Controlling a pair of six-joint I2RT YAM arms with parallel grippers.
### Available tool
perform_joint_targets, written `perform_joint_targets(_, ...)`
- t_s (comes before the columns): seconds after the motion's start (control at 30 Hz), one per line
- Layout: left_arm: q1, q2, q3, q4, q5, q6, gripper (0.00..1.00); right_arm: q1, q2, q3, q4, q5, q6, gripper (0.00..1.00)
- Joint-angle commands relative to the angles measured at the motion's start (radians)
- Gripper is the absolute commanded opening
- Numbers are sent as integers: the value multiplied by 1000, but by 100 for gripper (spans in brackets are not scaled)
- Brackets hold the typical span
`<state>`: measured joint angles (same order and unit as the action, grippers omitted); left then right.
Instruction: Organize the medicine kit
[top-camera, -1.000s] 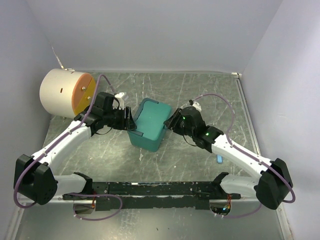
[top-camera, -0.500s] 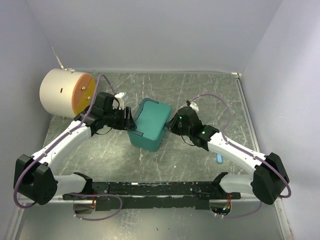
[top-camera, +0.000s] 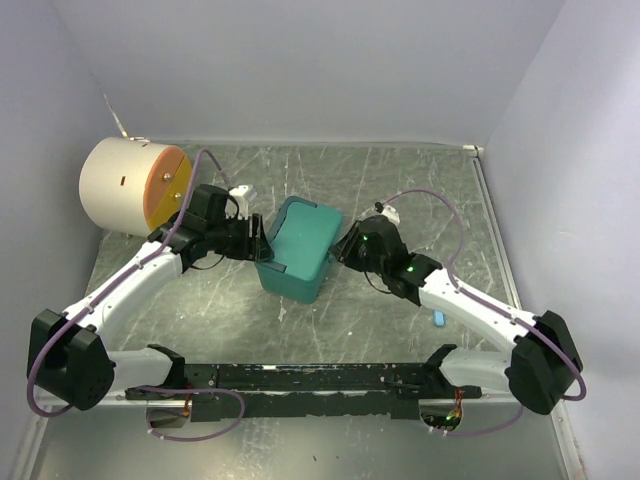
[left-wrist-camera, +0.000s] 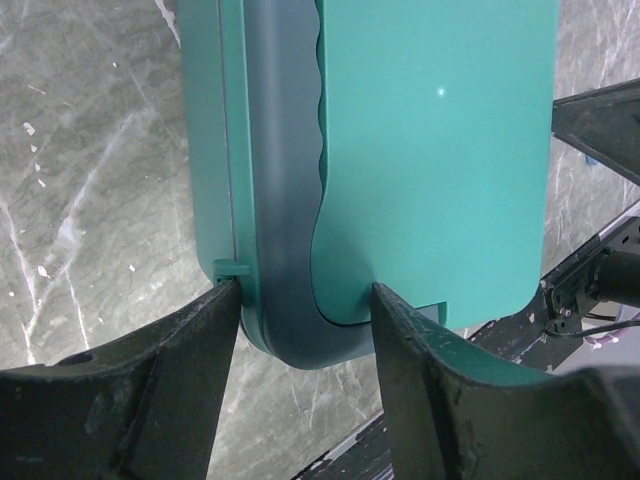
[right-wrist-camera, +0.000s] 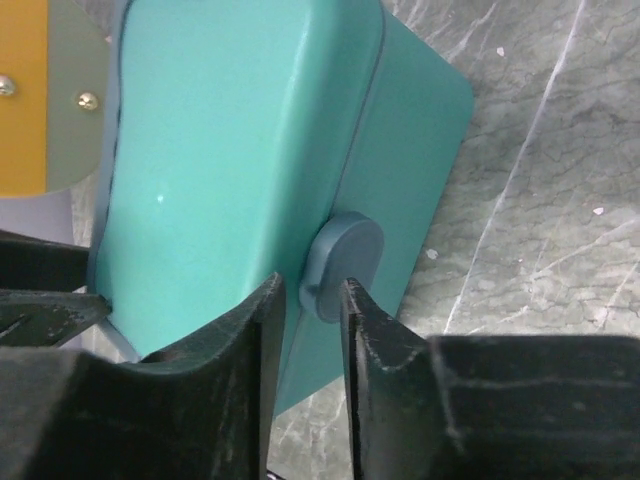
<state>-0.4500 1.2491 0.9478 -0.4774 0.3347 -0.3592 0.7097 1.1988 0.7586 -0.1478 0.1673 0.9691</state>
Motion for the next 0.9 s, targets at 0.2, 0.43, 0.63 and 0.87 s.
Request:
perform_joint_targets(0.2,-10,2,-16,-64,-21,-2,80,-3,-204,-21,-171,85,-32,49)
perform_joint_targets(0.43,-10,16,56,-96,-51,5,85,-5,-158,7,-338,204,-37,48)
perform_joint_targets(0.63,-8,68,98,-92,-72,7,65,-6,-39,83,-355,161,-117,32)
perform_joint_targets(0.87,-4,94,74,-82,-62,14,56,-6,89,181,-359,101,-185,18)
